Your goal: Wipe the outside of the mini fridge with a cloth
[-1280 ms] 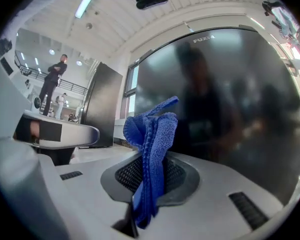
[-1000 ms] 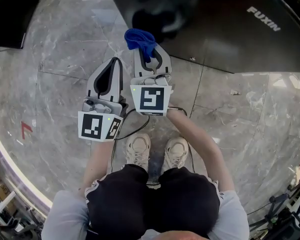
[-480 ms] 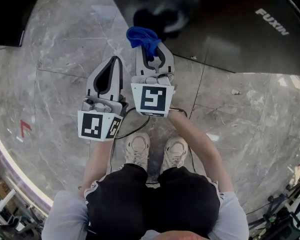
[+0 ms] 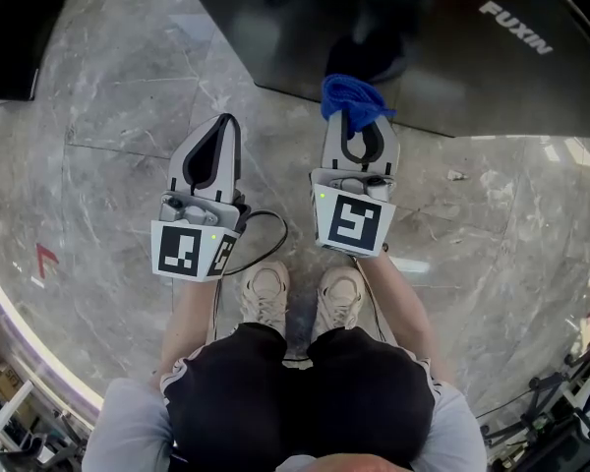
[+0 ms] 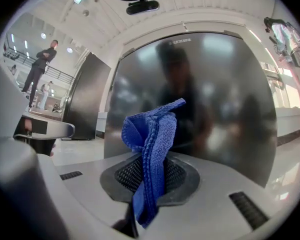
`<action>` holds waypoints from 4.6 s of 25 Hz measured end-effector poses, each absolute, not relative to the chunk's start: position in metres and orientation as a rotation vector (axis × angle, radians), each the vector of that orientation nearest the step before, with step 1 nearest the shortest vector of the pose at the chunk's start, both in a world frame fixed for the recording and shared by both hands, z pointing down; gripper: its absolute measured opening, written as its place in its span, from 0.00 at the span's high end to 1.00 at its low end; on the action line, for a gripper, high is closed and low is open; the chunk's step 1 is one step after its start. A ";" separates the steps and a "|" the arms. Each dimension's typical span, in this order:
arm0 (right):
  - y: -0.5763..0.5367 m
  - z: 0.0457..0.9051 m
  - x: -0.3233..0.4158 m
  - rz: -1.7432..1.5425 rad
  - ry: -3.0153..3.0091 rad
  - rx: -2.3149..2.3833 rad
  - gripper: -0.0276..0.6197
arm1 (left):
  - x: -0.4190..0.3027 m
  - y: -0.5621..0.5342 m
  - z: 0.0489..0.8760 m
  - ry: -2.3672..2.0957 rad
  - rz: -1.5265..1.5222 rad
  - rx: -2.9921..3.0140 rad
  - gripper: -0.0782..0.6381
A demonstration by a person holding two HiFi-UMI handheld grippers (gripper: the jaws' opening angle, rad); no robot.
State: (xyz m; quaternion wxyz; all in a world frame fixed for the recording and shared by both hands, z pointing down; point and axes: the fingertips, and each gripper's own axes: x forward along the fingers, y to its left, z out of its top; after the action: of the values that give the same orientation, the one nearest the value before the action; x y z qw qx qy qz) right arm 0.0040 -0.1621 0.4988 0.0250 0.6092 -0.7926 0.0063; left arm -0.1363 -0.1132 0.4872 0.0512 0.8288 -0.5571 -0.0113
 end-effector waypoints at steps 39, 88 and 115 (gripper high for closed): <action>-0.100 0.545 0.174 0.423 -2.095 2.306 0.84 | -0.116 -0.110 0.496 -1.658 0.007 2.543 0.88; -0.167 0.581 -0.035 -0.135 -2.372 1.715 0.84 | -0.147 -0.112 0.519 -1.709 -0.005 2.454 0.88; -0.143 0.576 0.178 0.011 -1.897 2.214 0.84 | -0.131 -0.106 0.515 -1.658 0.017 2.494 0.88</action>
State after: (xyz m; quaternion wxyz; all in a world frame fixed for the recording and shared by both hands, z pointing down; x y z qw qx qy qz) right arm 0.1783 -0.1427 0.5757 0.1130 0.7545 -0.6465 0.0036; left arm -0.1310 -0.1056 0.5153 0.0735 0.8305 -0.5522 0.0056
